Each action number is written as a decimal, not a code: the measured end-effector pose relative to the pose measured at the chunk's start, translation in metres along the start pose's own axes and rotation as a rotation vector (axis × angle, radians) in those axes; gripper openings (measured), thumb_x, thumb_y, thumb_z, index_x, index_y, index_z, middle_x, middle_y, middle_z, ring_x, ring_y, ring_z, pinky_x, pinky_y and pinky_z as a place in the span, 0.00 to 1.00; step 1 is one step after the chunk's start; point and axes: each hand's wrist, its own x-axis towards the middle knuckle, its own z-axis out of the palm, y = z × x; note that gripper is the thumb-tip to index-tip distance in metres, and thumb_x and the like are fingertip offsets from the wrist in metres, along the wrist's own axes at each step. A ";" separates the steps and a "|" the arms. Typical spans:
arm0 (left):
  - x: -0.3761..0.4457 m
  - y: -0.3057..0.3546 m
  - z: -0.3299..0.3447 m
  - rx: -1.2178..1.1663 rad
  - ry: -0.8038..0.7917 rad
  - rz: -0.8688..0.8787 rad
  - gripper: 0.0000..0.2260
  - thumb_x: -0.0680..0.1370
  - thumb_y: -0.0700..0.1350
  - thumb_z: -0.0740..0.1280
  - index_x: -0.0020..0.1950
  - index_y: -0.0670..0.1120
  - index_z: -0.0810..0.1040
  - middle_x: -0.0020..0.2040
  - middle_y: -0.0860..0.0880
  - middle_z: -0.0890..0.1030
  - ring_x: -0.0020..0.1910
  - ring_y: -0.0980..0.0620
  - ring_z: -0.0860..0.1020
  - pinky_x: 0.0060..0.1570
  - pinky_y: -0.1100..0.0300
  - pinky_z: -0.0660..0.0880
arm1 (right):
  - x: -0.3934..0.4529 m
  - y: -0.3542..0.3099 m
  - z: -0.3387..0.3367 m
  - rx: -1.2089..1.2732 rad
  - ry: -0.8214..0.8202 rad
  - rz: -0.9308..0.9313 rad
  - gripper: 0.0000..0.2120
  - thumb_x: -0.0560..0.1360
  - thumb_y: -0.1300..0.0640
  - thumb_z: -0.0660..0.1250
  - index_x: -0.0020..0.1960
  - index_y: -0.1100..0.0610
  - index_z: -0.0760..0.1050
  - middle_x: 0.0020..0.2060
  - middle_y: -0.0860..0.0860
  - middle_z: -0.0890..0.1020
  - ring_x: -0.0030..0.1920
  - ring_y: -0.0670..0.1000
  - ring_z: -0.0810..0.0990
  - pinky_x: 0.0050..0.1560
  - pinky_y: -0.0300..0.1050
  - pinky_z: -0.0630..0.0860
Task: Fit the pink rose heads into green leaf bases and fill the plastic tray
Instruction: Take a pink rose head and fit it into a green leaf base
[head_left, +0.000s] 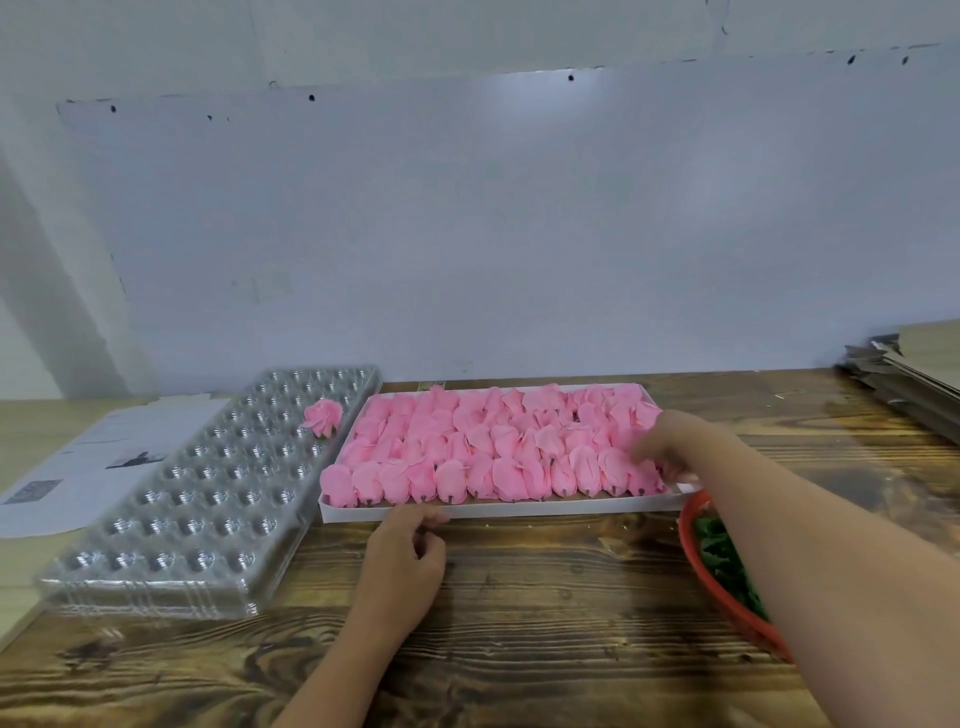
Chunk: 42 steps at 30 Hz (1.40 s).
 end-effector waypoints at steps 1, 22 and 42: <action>0.000 0.000 0.000 0.000 0.001 0.000 0.15 0.76 0.32 0.68 0.52 0.53 0.81 0.49 0.57 0.80 0.47 0.65 0.76 0.44 0.75 0.71 | 0.004 -0.001 0.000 0.005 -0.018 0.004 0.19 0.79 0.57 0.65 0.65 0.66 0.69 0.42 0.56 0.77 0.30 0.49 0.70 0.28 0.38 0.70; 0.001 -0.001 0.000 0.001 0.006 -0.017 0.15 0.76 0.32 0.68 0.51 0.53 0.81 0.48 0.59 0.80 0.49 0.67 0.75 0.45 0.75 0.71 | 0.024 -0.003 0.015 0.067 -0.056 -0.015 0.22 0.78 0.60 0.67 0.69 0.64 0.65 0.43 0.57 0.75 0.42 0.52 0.79 0.55 0.46 0.81; 0.000 0.003 -0.002 -0.018 0.002 -0.030 0.15 0.76 0.32 0.68 0.51 0.54 0.80 0.47 0.56 0.80 0.49 0.67 0.75 0.46 0.75 0.71 | 0.021 0.002 -0.009 0.264 -0.039 0.024 0.27 0.75 0.64 0.69 0.72 0.62 0.65 0.52 0.62 0.77 0.39 0.54 0.84 0.40 0.44 0.84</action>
